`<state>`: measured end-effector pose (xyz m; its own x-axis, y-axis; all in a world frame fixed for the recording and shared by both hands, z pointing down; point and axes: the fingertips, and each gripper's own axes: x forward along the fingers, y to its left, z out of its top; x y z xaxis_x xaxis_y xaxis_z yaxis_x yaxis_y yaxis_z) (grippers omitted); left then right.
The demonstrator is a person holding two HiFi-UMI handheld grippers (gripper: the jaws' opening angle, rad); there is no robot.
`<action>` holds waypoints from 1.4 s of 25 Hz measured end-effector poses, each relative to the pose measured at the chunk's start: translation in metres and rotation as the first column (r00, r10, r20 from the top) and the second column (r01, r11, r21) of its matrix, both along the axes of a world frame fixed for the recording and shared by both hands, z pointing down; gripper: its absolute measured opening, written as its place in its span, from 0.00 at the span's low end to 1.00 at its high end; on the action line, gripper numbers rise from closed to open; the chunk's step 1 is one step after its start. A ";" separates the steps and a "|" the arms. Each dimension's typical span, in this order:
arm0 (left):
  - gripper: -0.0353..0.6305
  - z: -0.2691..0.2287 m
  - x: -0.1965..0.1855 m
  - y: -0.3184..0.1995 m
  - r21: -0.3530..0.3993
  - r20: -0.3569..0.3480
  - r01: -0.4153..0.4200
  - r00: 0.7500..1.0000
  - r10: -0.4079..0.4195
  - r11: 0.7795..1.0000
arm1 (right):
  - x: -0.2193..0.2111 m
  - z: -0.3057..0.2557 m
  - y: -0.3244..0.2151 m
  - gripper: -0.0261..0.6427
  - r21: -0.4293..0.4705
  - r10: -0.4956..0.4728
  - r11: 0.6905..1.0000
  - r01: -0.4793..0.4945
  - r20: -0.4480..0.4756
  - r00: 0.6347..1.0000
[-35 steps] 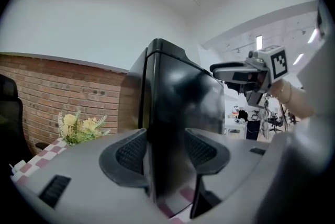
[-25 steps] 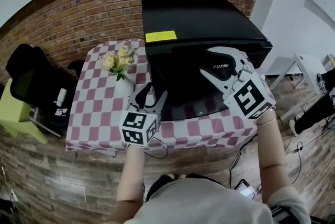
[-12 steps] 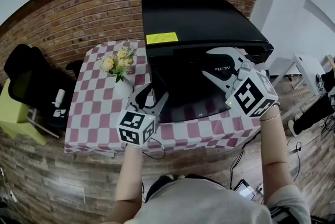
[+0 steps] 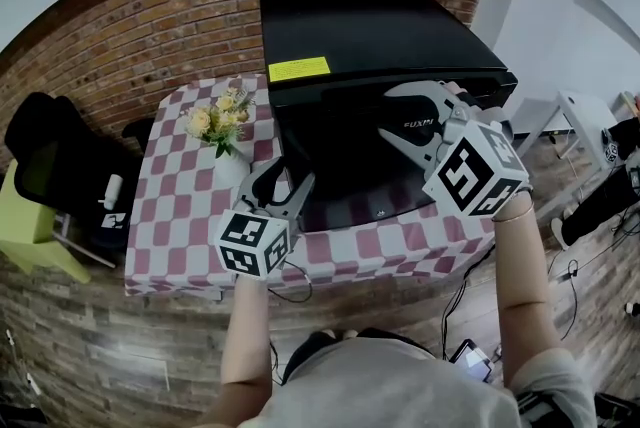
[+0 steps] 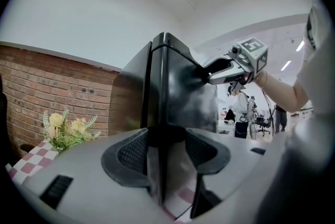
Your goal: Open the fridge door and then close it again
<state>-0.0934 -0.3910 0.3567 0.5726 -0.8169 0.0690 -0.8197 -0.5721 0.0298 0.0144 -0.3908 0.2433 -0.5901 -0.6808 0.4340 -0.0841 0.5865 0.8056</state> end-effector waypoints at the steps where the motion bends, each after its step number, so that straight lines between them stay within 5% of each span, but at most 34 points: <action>1: 0.37 0.000 0.000 0.000 0.002 -0.003 0.003 1.000 -0.003 1.000 | 0.000 0.000 0.000 0.25 0.000 -0.004 1.000 0.004 0.002 1.000; 20: 0.37 0.000 0.006 0.029 0.013 0.000 0.008 1.000 -0.008 1.000 | 0.006 0.001 0.020 0.25 0.000 -0.015 1.000 0.015 -0.025 1.000; 35: 0.33 0.001 0.015 0.064 -0.010 0.052 -0.094 0.994 0.094 0.996 | 0.014 -0.005 0.041 0.29 0.028 0.014 0.999 -0.018 0.143 0.990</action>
